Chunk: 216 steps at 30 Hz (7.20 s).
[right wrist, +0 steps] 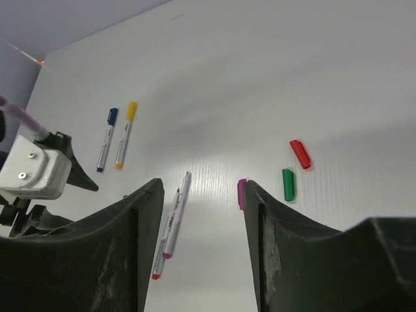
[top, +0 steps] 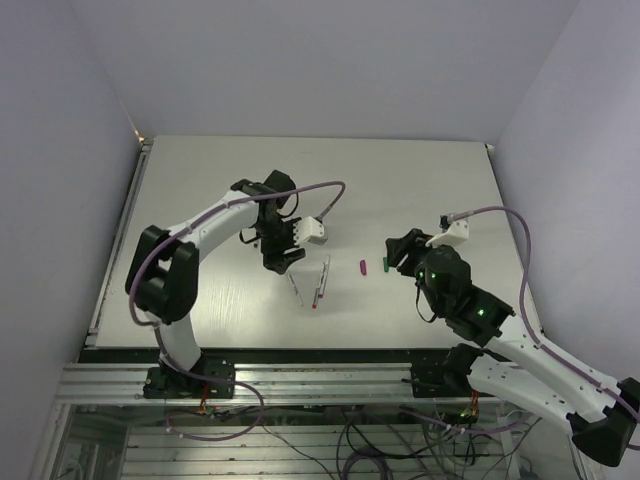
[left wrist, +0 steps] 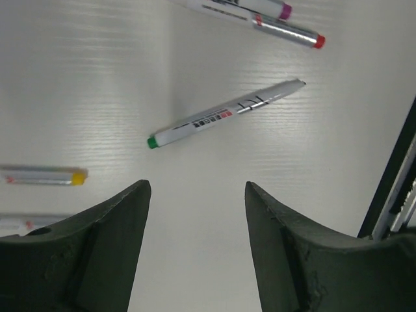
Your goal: Insert the pens into the pen caps
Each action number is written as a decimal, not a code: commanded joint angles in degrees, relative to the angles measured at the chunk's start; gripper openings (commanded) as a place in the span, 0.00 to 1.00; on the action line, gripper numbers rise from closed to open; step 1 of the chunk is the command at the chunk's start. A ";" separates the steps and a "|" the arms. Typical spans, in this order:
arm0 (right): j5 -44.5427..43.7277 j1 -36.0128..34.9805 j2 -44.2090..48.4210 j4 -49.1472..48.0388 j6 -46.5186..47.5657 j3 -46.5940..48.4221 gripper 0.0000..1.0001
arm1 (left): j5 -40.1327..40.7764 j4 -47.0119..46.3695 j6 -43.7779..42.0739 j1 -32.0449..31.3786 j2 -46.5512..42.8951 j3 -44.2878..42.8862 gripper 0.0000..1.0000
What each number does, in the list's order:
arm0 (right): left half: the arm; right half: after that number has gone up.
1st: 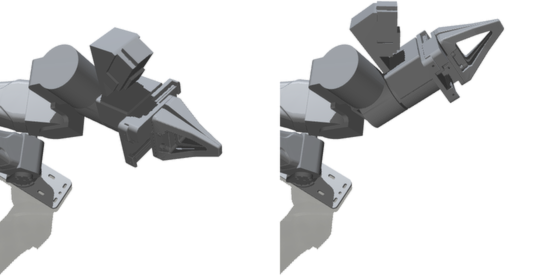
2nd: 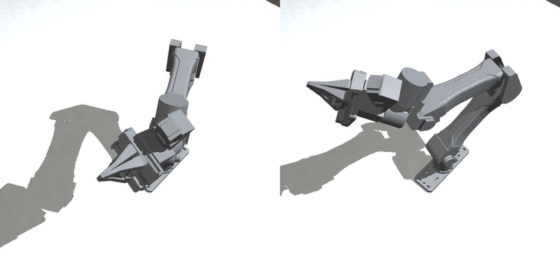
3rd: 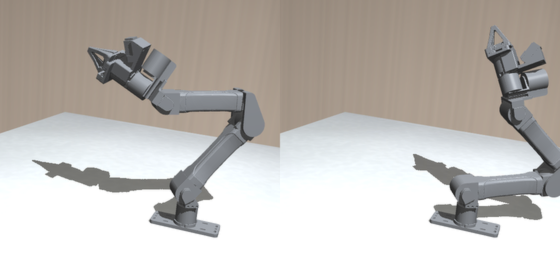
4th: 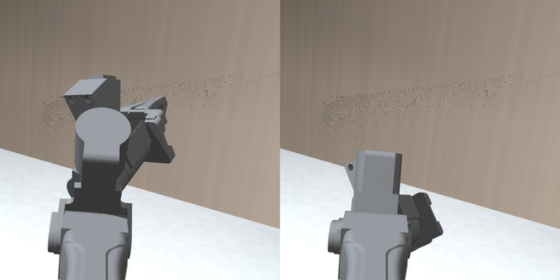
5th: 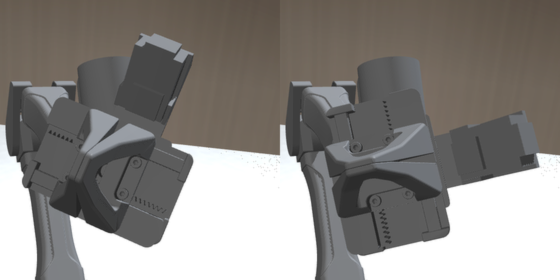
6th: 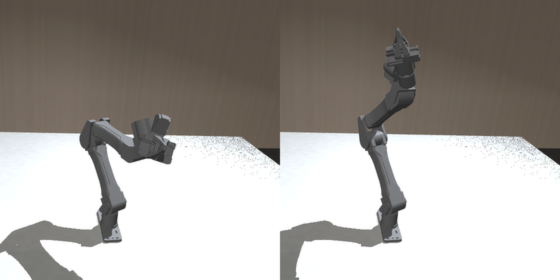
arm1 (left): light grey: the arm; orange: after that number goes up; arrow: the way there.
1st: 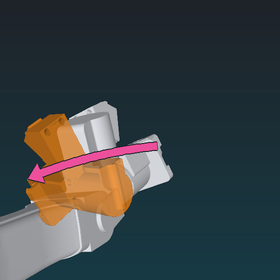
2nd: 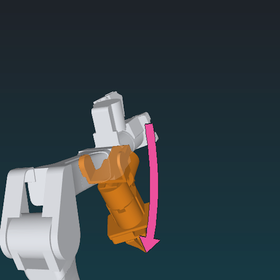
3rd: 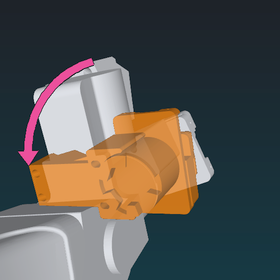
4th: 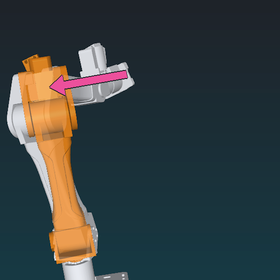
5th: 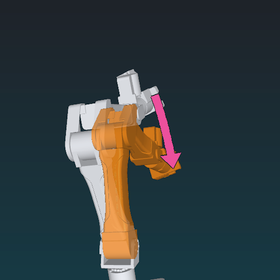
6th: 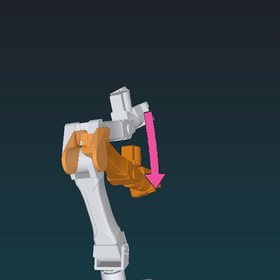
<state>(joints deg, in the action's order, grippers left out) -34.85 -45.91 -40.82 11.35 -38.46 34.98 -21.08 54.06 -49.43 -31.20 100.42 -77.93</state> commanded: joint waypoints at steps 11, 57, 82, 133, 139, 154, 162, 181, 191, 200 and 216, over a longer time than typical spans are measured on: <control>1.51 0.29 0.02 0.40 -0.02 -0.79 0.49 | -16.62 6.43 -13.35 1.50 4.83 -1.32 0.75; 8.70 0.28 -3.02 -4.45 3.17 -3.94 0.41 | -12.99 -13.08 -1.61 -0.62 9.20 13.52 0.73; 36.66 -1.80 -18.11 -18.73 11.62 -4.09 0.32 | 3.19 -46.57 23.65 -0.70 -23.08 25.30 0.78; 39.68 -14.74 -59.97 -17.80 15.36 16.71 0.00 | 38.40 -41.65 61.65 -0.29 -36.18 31.44 0.78; 36.62 -14.80 -60.96 -16.03 14.65 16.41 0.00 | 37.23 -42.54 61.64 -0.26 -35.01 31.19 0.78; 27.75 -11.89 -63.39 -13.36 12.63 17.58 0.00 | 37.29 -42.18 61.36 -0.30 -33.68 30.78 0.78; 26.33 -9.74 -61.06 -11.72 11.84 16.00 0.00 | 36.84 -42.82 61.72 -0.28 -32.95 31.04 0.78; 27.02 -5.56 -54.72 -12.14 12.15 15.04 0.00 | 21.87 -48.34 45.80 -0.36 -29.93 31.62 0.78; 18.48 -5.54 -36.37 -2.30 7.63 12.79 0.09 | 8.75 -37.96 12.71 -0.53 -19.55 20.49 0.80; 5.39 -5.58 -21.52 12.54 -2.06 11.24 0.50 | -9.53 -31.73 -6.58 0.30 -11.22 12.27 0.91; 1.98 -5.51 -11.78 17.06 -9.89 8.45 0.53 | -30.41 -1.50 -37.31 0.17 9.51 -7.03 0.97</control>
<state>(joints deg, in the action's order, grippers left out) -31.57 -51.48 -53.45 27.88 -46.02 44.34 -42.72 38.63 -73.21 -31.22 106.00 -78.59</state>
